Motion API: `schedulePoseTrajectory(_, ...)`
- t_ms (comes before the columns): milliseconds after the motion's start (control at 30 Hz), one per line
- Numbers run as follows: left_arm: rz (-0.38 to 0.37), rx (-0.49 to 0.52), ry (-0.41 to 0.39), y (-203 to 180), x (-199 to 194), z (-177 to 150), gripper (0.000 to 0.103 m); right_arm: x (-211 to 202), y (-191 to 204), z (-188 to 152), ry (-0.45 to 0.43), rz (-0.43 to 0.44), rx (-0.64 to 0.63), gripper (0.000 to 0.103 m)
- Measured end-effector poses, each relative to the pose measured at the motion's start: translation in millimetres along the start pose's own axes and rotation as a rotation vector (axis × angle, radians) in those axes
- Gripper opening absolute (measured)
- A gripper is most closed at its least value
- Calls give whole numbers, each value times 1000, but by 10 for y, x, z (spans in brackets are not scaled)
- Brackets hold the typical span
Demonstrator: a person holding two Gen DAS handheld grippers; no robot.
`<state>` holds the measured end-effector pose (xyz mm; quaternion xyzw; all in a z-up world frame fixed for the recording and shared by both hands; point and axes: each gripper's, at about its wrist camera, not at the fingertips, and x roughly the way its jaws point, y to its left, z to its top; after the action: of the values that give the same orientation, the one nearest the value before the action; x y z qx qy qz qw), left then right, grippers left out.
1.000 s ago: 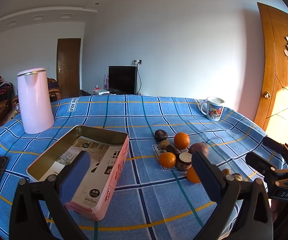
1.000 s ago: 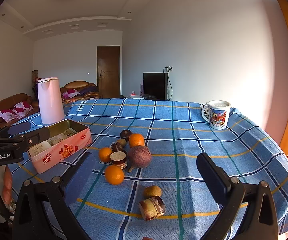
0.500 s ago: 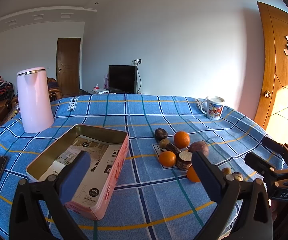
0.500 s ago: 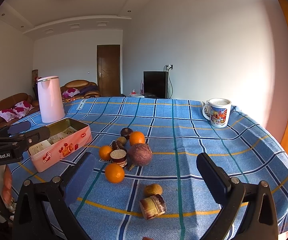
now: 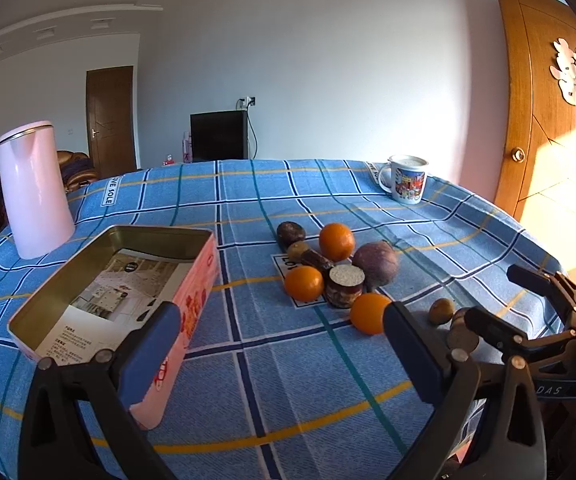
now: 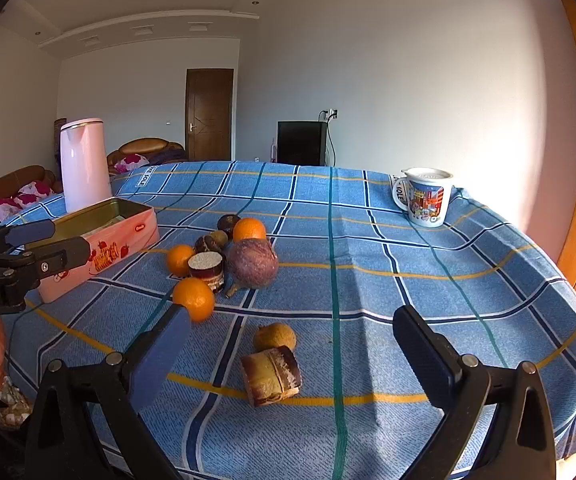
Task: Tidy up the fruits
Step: 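Grasp the brown cylindrical cake roll with the right tool, then grasp an orange with the left tool while the right tool holds the cake roll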
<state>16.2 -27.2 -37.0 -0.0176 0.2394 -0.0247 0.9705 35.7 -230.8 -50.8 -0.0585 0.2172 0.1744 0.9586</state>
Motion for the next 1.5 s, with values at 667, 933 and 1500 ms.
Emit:
schedulePoseTrajectory(667,-123,67,160,-422,501,13,77,225,-81,-230,87,127,26,31)
schedulePoseTrajectory(933,-157,88,249,-602,778,38,60,108,-261,-161,20,116,76,31)
schedulePoseTrajectory(1500,-193,40,223,-418,683,35,41,65,-202,-81,-18,147,68,31)
